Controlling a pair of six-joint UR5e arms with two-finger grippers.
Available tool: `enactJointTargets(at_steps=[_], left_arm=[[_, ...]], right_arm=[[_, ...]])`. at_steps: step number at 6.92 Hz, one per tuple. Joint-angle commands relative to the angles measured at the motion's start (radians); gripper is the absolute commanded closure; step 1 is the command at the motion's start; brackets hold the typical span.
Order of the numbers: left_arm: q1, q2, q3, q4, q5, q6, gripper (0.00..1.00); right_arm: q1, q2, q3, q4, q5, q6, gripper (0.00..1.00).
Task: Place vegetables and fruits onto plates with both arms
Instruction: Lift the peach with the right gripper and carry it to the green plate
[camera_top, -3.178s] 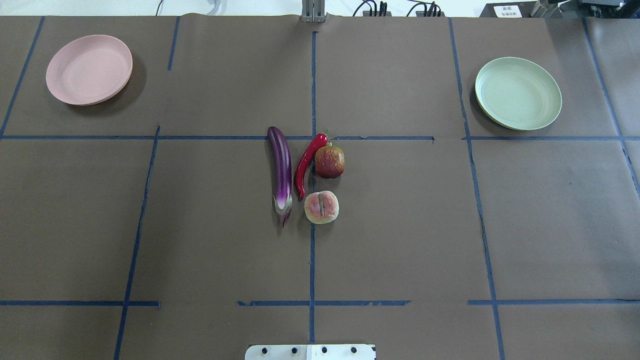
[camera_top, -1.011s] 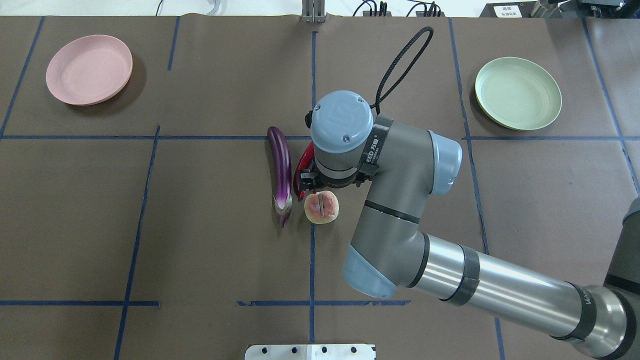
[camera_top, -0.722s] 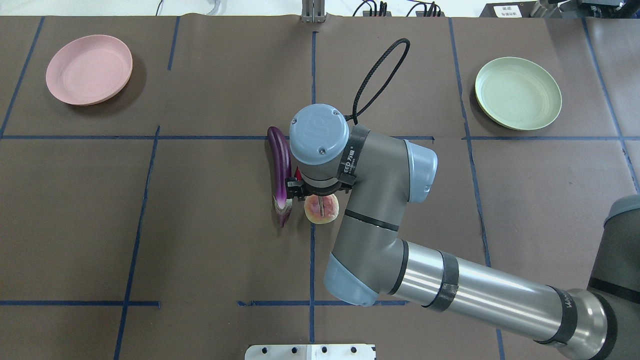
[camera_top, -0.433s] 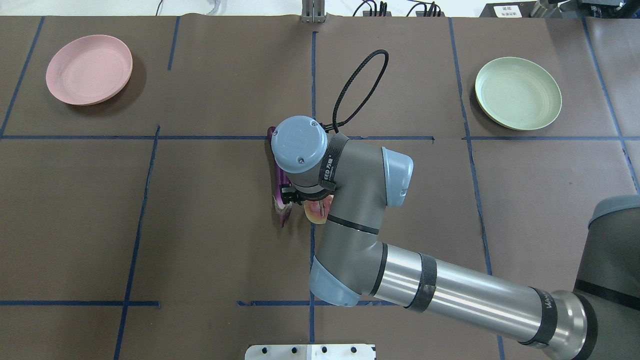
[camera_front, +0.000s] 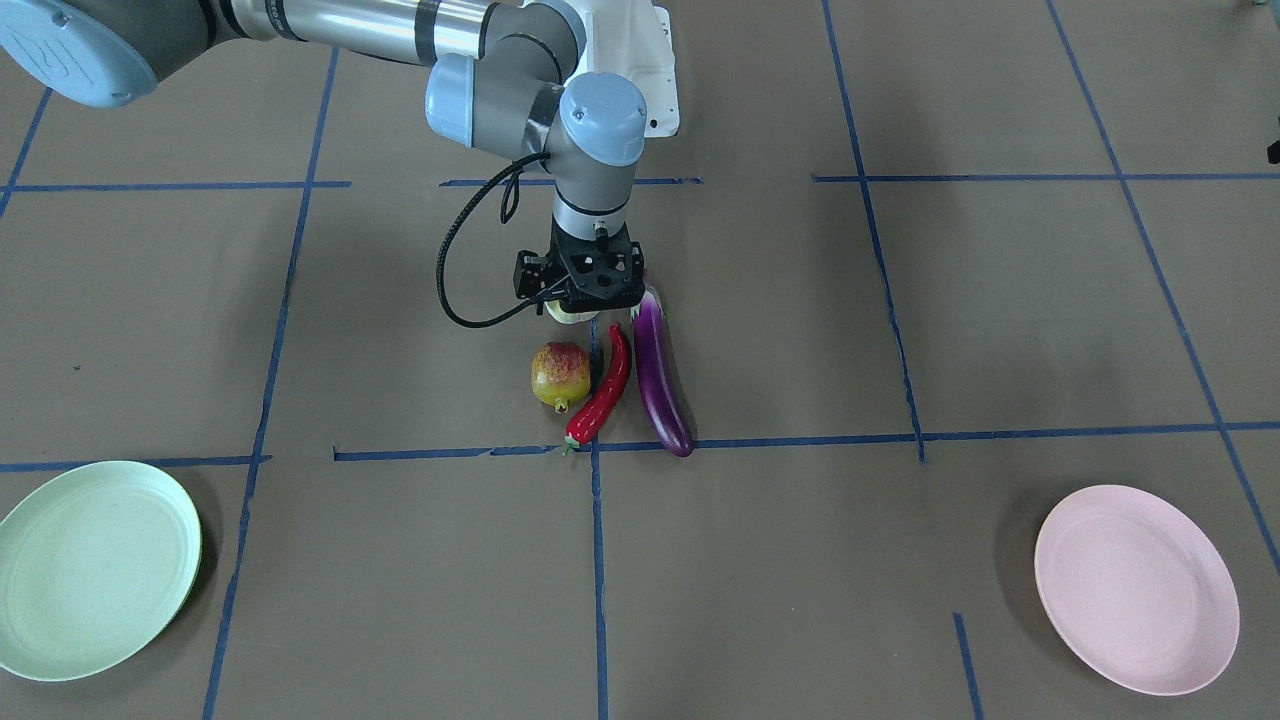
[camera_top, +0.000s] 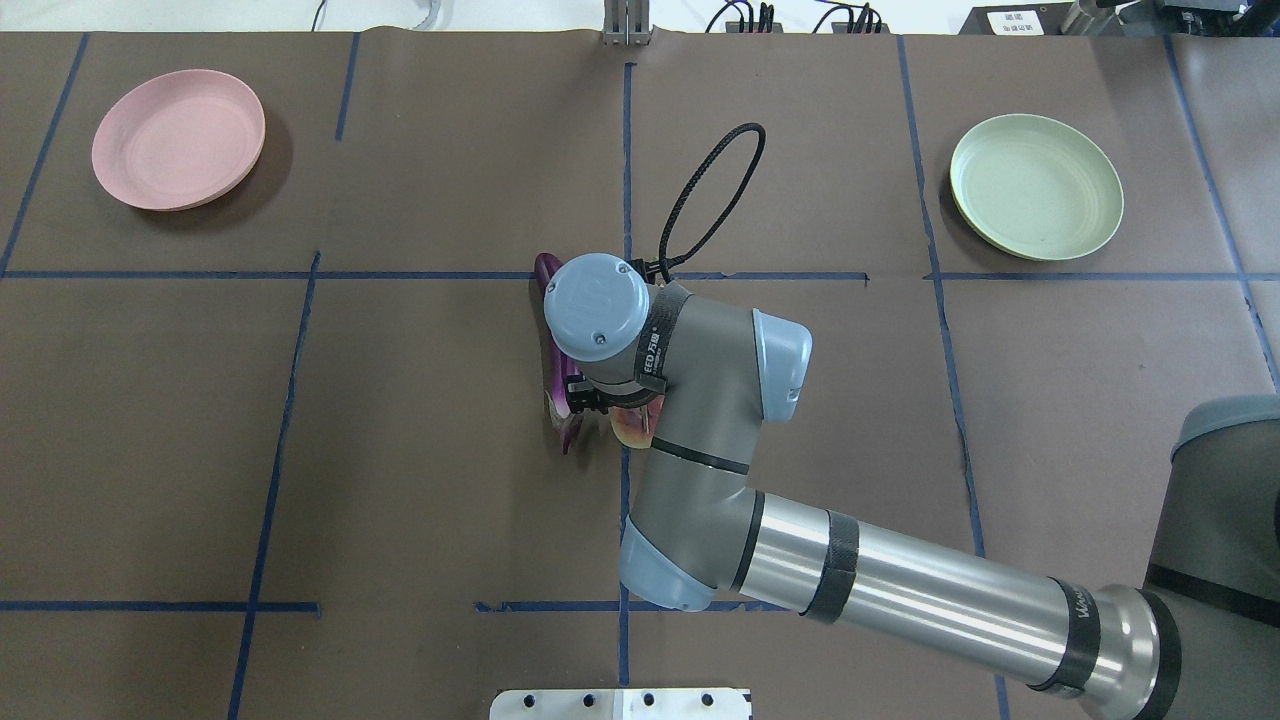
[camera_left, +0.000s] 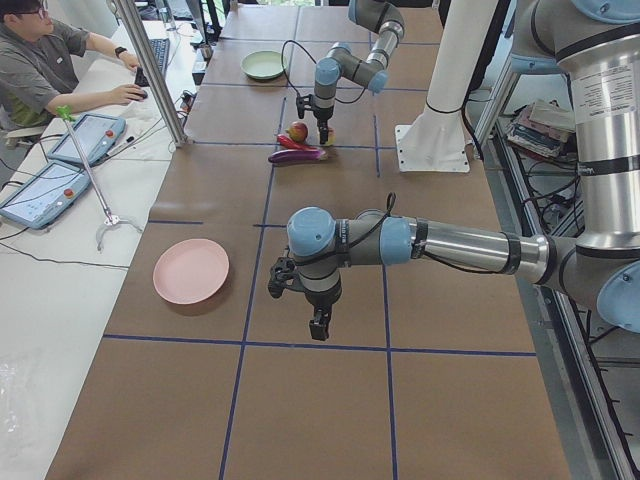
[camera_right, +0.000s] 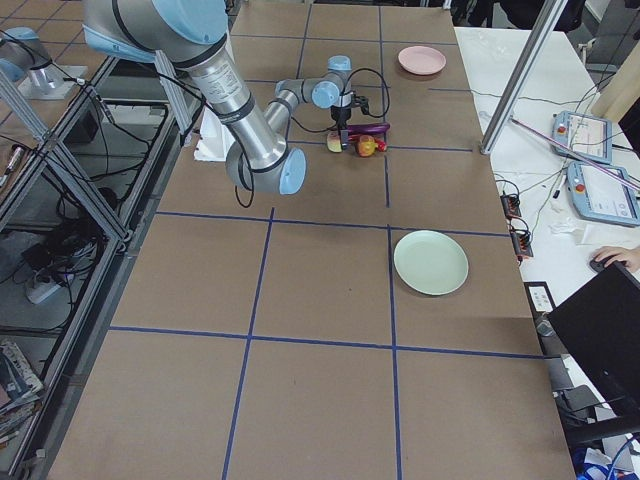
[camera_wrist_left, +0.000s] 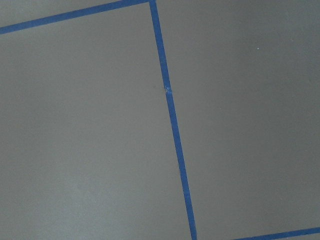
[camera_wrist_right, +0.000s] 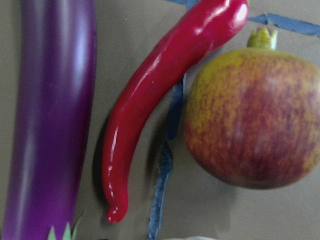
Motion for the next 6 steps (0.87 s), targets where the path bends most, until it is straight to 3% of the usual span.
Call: enactJointTargets(at_steps=[1, 2, 4, 6], left_arm=[[0.0, 0.0, 0.003, 0.0, 0.0, 0.0, 0.0], [0.0, 0.0, 0.008, 0.0, 0.0, 0.002, 0.0], [0.002, 0.0, 0.009, 0.0, 0.0, 0.0, 0.0], [0.003, 0.0, 0.009, 0.0, 0.0, 0.0, 0.0]], right_arm=[[-0.001, -0.001, -0.017, 0.031, 0.005, 0.0, 0.79], [-0.001, -0.004, 0.012, -0.007, 0.01, 0.0, 0.8], [0.004, -0.006, 0.148, -0.19, 0.012, 0.0, 0.83], [0.106, -0.003, 0.226, -0.274, 0.083, -0.02, 0.86]])
